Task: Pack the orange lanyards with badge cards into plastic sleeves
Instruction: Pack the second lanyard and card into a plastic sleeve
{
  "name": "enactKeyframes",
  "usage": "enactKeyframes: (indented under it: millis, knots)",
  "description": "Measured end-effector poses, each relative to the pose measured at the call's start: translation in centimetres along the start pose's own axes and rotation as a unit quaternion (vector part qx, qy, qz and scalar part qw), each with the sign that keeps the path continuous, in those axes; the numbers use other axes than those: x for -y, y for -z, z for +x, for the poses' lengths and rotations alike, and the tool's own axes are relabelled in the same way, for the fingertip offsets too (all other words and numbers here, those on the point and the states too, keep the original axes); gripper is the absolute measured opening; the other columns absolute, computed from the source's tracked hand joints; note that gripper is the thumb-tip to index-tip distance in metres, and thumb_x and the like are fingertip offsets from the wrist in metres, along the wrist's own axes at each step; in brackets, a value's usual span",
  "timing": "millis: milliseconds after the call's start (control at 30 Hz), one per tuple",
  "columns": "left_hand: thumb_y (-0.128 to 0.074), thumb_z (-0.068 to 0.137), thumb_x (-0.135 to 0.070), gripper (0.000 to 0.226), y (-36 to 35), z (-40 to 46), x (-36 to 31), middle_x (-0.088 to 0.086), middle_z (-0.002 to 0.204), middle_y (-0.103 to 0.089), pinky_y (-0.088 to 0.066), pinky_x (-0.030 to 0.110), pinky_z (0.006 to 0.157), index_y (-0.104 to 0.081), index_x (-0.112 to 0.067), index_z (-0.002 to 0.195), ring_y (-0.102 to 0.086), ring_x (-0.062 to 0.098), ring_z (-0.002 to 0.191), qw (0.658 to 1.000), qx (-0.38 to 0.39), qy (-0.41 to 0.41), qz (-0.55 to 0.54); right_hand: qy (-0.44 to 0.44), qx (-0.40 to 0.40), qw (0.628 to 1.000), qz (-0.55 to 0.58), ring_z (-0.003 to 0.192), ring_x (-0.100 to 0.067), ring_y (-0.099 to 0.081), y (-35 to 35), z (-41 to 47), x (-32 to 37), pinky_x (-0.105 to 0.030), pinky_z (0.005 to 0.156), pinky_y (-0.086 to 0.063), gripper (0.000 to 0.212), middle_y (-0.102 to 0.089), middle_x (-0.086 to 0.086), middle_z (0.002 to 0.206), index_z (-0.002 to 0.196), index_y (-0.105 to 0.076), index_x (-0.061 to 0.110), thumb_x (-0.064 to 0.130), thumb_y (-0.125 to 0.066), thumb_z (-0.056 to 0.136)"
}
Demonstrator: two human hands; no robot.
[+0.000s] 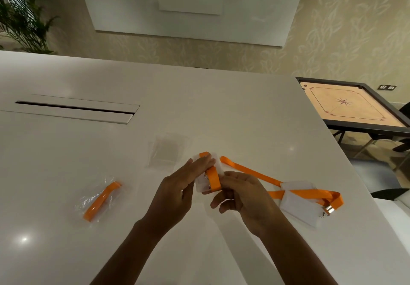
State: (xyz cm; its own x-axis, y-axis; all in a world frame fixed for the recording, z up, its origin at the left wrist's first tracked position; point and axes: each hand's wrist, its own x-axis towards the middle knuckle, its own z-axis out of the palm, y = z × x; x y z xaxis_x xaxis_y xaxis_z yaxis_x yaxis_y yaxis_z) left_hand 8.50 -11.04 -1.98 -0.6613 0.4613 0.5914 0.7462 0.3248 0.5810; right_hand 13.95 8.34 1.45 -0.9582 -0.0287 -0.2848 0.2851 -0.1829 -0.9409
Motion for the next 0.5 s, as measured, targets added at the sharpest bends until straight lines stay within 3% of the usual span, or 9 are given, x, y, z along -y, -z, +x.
enactKeyframes:
  millis: [133, 233, 367, 500]
  knots:
    - [-0.061, 0.094, 0.014, 0.057, 0.3, 0.4, 0.8, -0.003, 0.147, -0.061, -0.039, 0.027, 0.120, -0.055, -0.006, 0.148, -0.054, 0.003, 0.139, 0.999, -0.034, 0.001, 0.003, -0.009, -0.052, 0.998, -0.037, 0.086, -0.029, -0.080, -0.4, 0.7, -0.3, -0.032, 0.067, -0.064, 0.027, -0.083, -0.010, 0.103, 0.117, -0.078, 0.011, 0.023, -0.054, 0.109]
    - [-0.061, 0.096, 0.010, 0.049, 0.7, 1.3, 2.0, -0.005, 0.133, -0.072, -0.052, 0.022, 0.106, -0.062, -0.009, 0.142, -0.066, 0.003, 0.125, 0.996, -0.081, 0.039, 0.010, -0.021, -0.084, 0.995, -0.047, 0.089, -0.029, -0.081, -0.5, 1.3, -0.6, -0.034, 0.068, -0.064, 0.025, -0.083, -0.008, 0.101, 0.118, -0.076, 0.010, 0.022, -0.055, 0.109]
    - [-0.056, 0.096, 0.013, 0.037, 0.9, 2.6, 5.1, -0.004, 0.110, -0.079, -0.064, 0.028, 0.086, -0.074, -0.007, 0.122, -0.075, 0.004, 0.100, 0.984, -0.116, 0.131, 0.018, -0.029, -0.108, 0.993, -0.042, 0.088, -0.029, -0.081, -0.5, 1.9, -1.0, -0.038, 0.069, -0.066, 0.025, -0.083, -0.006, 0.099, 0.118, -0.074, 0.013, 0.021, -0.051, 0.111]
    - [-0.060, 0.095, 0.002, 0.026, 0.6, 4.1, 9.4, 0.006, 0.108, -0.080, -0.062, 0.033, 0.087, -0.078, -0.007, 0.112, -0.077, 0.024, 0.097, 0.965, -0.103, 0.215, 0.109, -0.031, -0.117, 0.992, -0.036, 0.088, -0.030, -0.081, -0.2, 2.2, -1.5, -0.038, 0.069, -0.065, 0.027, -0.083, -0.008, 0.101, 0.119, -0.074, 0.012, 0.019, -0.049, 0.112]
